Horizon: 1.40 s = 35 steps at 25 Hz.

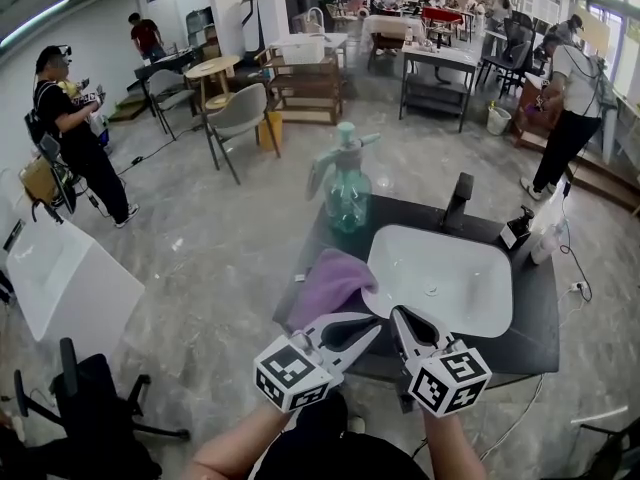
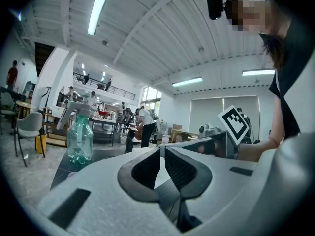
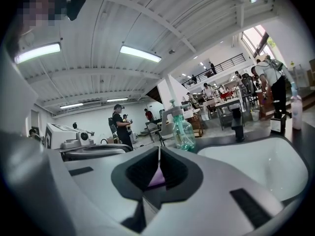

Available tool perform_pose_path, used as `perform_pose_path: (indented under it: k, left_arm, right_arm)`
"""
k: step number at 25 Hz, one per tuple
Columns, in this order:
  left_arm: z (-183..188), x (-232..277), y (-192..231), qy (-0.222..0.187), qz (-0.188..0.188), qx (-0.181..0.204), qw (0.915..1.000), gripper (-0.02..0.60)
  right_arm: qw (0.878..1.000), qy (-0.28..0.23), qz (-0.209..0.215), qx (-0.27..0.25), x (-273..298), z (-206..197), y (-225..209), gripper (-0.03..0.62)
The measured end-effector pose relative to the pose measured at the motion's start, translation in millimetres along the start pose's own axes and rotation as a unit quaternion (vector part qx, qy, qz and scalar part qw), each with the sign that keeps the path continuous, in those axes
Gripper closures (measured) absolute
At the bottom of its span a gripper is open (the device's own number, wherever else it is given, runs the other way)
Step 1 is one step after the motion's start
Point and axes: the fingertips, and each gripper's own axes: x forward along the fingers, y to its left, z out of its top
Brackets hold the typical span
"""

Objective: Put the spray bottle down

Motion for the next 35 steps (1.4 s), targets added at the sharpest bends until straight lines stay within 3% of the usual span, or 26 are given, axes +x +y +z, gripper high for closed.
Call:
perform_pose_path:
  k: [8,35]
  left_arm:
    - [-4.9,-16.4,-17.5,0.001,0.008,-0.005,1.0,0.549]
    - [-13.7,-44.9,-0.5,0.005,0.013,-0.023,0.9996,0.549]
  right_arm:
    - [1.0,-0.003,0.0,0.012,-18.4,-12.7,8.5,0.586]
    - [1.0,0.01,-0.009,-0.008,-10.0,-26.0,35.8,0.588]
